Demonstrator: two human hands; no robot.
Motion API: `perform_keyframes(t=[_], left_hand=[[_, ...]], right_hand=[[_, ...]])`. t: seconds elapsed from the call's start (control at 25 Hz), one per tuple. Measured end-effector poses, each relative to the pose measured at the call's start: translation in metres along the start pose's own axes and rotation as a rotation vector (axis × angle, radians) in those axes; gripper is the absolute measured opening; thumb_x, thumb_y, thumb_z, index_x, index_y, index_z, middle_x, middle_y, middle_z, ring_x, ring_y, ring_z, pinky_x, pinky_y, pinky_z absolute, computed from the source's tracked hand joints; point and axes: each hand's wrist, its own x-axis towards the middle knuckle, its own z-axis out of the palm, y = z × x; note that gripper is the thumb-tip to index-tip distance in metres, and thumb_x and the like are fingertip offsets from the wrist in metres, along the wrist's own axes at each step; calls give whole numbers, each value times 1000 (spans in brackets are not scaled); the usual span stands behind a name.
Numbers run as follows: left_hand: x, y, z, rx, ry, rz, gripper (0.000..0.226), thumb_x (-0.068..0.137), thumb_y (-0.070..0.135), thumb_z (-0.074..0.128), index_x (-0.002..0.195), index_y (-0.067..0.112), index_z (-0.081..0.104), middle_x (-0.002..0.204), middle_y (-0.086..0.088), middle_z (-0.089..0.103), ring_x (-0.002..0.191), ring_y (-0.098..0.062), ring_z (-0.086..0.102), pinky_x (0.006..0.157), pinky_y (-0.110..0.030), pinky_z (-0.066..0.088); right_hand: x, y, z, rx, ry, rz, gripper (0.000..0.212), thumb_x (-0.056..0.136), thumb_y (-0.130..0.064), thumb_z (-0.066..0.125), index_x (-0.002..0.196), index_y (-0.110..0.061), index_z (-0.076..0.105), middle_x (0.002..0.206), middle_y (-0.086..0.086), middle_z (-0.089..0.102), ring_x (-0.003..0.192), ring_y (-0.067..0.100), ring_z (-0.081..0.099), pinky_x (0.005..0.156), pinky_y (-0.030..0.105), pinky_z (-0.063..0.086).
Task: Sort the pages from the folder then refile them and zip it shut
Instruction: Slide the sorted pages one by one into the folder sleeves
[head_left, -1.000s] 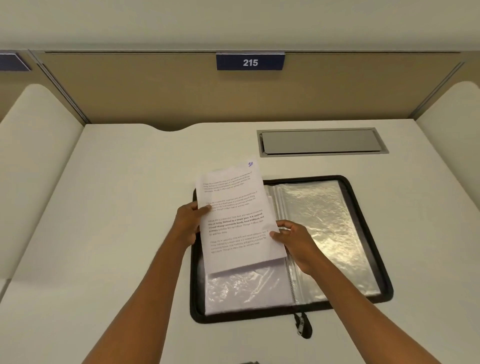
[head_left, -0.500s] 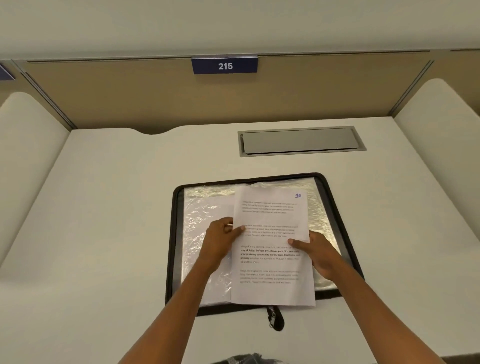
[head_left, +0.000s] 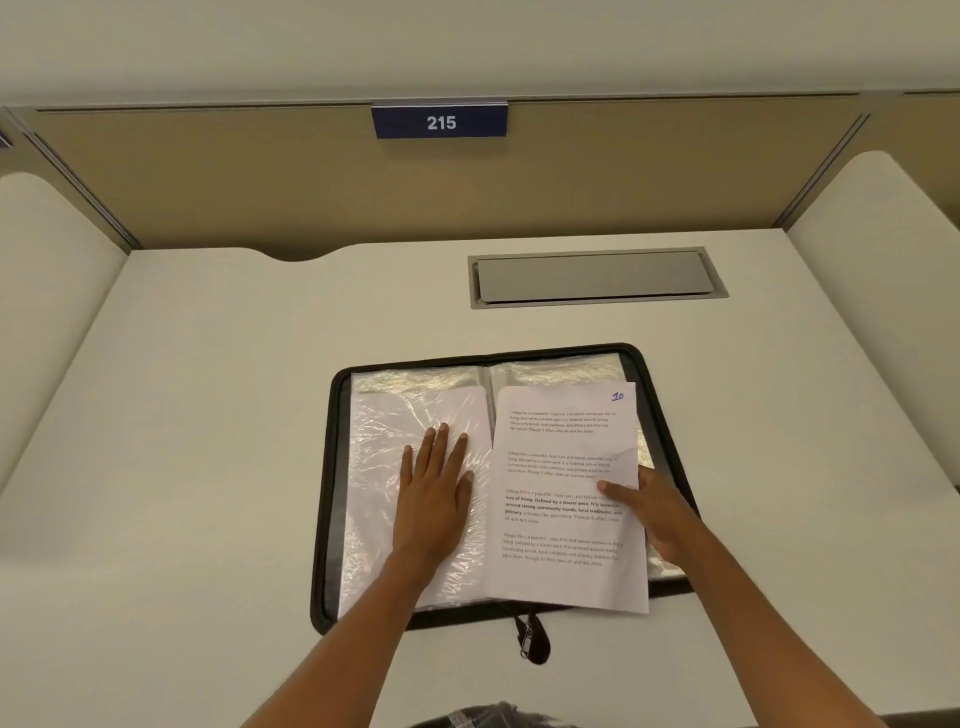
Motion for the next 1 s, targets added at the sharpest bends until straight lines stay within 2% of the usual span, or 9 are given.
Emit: perform_keyframes(t=[0.36, 0.44, 0.56, 0.72, 0.84, 1.0], left_hand=[[-22, -11, -4, -8, 2, 3, 54, 113, 40, 26, 165, 29, 22, 175, 3, 6, 161, -14, -4, 130, -53, 5], [-11, -4, -9, -39, 45, -57, 51, 111, 37, 35, 162, 29, 31, 172, 3, 18, 161, -16, 9, 129, -55, 3], [29, 16, -21, -120, 113, -75, 47, 107, 27, 50, 154, 23, 46, 162, 0, 42, 152, -21, 32, 124, -52, 19], [112, 46, -30, -194, -16, -2, 49, 105, 17, 54, 154, 16, 47, 157, -4, 48, 146, -24, 39, 119, -47, 33], [156, 55, -25, -127, -115, 97, 48, 104, 14, 58, 151, 13, 51, 151, -8, 53, 140, -28, 44, 114, -46, 39], [182, 56, -22, -82, -184, 153, 41, 98, 14, 65, 138, 20, 66, 128, -5, 61, 122, -25, 50, 99, -42, 39]], right_hand=[[-22, 21, 5, 3, -13, 14, 33, 92, -9, 74, 124, -14, 69, 114, 8, 77, 102, 29, 75, 92, 51, 59], [-23, 17, 3, 3, 11, -5, 30, 93, -9, 73, 122, -16, 69, 112, 7, 78, 100, 29, 76, 89, 49, 60], [-19, 6, -8, -48, 84, -50, 26, 93, -11, 74, 117, -18, 71, 109, 4, 79, 95, 24, 77, 81, 40, 62], [-10, -14, -28, -128, 131, -122, 26, 94, -16, 73, 119, -19, 71, 106, 1, 79, 90, 21, 77, 73, 32, 63], [-3, -26, -42, -125, 156, -160, 34, 90, -21, 78, 122, -22, 69, 111, -1, 78, 95, 20, 77, 83, 41, 62], [2, -23, -56, -50, 63, -71, 54, 81, -18, 86, 130, -23, 63, 118, -2, 76, 106, 24, 74, 91, 50, 60]])
